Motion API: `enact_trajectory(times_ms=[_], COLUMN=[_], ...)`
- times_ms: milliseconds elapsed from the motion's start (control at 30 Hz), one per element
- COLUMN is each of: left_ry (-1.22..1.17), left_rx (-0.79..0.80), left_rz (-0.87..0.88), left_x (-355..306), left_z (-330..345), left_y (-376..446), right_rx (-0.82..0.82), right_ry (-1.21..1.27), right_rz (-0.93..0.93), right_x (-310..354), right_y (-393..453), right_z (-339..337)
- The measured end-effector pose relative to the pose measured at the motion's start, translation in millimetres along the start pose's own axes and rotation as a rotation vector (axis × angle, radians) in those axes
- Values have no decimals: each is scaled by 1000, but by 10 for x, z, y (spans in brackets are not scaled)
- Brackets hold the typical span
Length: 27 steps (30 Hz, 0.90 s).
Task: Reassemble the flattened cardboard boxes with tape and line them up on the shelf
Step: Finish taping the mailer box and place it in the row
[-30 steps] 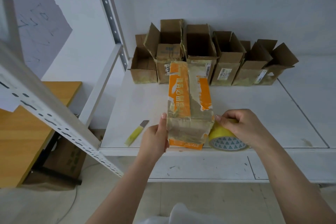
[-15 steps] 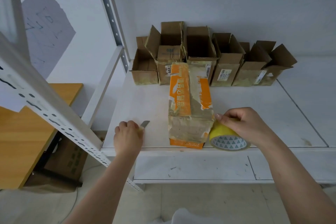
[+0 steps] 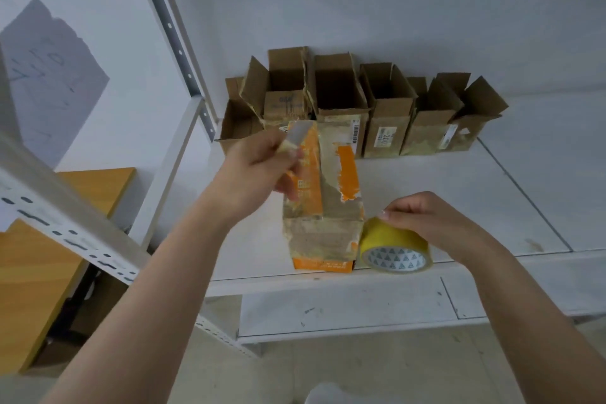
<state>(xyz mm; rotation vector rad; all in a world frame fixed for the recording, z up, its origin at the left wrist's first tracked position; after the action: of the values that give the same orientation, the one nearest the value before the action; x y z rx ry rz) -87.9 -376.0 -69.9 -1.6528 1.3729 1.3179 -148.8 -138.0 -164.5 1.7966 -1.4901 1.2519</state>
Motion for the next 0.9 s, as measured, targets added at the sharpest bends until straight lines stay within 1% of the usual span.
enact_trajectory(times_ms=[33, 100, 167, 233, 333, 433, 533, 600, 667, 733, 833, 900], left_ry=[-23, 32, 67, 92, 137, 155, 164, 168, 173, 179, 184, 212], left_rx=[116, 268, 363, 413, 347, 306, 300, 297, 302, 311, 343, 397], left_rz=[8, 15, -15, -57, -72, -37, -29, -31, -33, -32, -50, -70], left_x=[-122, -221, -175, -37, 163, 220, 225, 229, 221, 210, 201, 183], left_z=[181, 512, 763, 914, 951, 954, 961, 966, 971, 976, 982, 998], left_y=[6, 32, 49, 44, 64, 89, 96, 90, 85, 79, 64, 49], right_rx=[11, 27, 52, 100, 173, 161, 155, 141, 104, 90, 105, 87], right_ry=[20, 57, 110, 162, 184, 207, 212, 134, -20, -75, -6, 59], right_rz=[13, 23, 12, -15, -38, -36, -25, -17, -8, 20, 8, -24], right_x=[-17, -45, -51, -46, -60, -124, -149, -175, -243, -294, -315, -302], right_y=[-1, 6, -5, -36, -82, -77, -39, 3, 54, 61, 26, -6], right_z=[0, -1, -14, -34, -46, -45, -31, -9, 7, 37, 5, -67])
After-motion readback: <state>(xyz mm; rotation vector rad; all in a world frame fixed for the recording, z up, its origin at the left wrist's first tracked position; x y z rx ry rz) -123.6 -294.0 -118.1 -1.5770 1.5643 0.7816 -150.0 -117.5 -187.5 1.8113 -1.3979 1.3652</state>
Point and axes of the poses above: each hand's wrist, its own y-axis towards the middle knuckle, its own z-axis out of the palm, x = y × z, the point moved 6 cm from there along y, towards the middle knuckle, and after that the axes turned 10 degrees about -x, right-handed, at the moved point
